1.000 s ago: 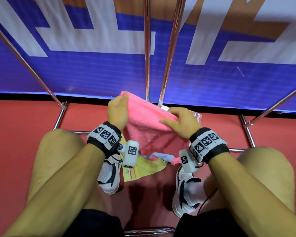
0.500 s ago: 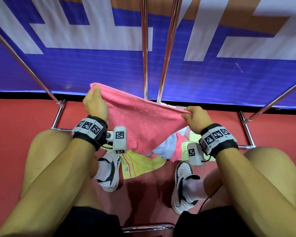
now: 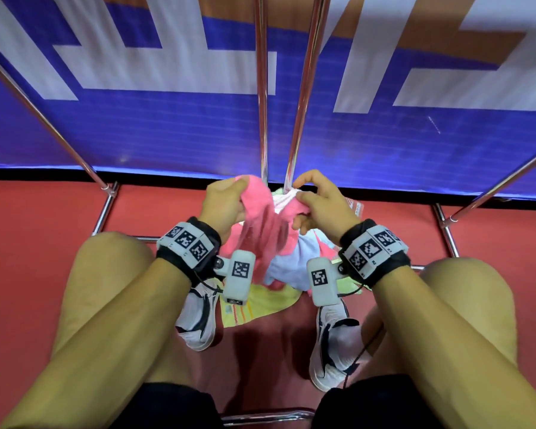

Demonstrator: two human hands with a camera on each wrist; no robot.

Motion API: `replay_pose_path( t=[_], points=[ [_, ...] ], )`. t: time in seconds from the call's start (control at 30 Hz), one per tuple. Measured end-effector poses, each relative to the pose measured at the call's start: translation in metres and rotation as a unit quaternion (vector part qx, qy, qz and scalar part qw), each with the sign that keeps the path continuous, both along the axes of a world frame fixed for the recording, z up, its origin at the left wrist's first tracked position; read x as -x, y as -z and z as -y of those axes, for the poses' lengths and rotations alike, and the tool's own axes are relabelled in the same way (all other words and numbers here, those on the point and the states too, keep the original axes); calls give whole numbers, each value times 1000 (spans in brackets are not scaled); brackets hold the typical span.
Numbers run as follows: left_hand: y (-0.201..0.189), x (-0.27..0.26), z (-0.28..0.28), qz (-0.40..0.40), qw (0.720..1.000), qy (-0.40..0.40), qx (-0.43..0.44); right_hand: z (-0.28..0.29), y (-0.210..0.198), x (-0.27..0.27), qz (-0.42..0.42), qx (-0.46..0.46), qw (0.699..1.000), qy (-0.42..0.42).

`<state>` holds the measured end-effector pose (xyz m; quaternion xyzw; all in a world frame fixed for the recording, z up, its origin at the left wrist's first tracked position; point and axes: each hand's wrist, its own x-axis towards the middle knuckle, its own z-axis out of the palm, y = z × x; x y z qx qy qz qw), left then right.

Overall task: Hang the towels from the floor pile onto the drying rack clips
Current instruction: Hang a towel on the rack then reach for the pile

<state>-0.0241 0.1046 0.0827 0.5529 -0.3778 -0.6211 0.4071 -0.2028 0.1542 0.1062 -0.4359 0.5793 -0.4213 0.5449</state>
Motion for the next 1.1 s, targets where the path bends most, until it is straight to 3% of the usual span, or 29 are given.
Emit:
replay_pose_path(
  t=[0.13,0.4,0.63,0.8,1.1],
  points=[
    [-7,14,-12,-22,996,72,43,6,-5,-14,36,1,999,-1],
    [-7,14,-6,46,990,33,128,17,5,-21,15,61,998,-14],
    [-4,11,-8,91,982,65,152,18,9,-16,-56,49,996,-57],
    [-1,10,-7,92,981,71,153,19,9,-15,-39,34,997,-62],
    [0,13,-11,59,977,119,169,19,16,-16,-101,84,990,-46]
  ],
)
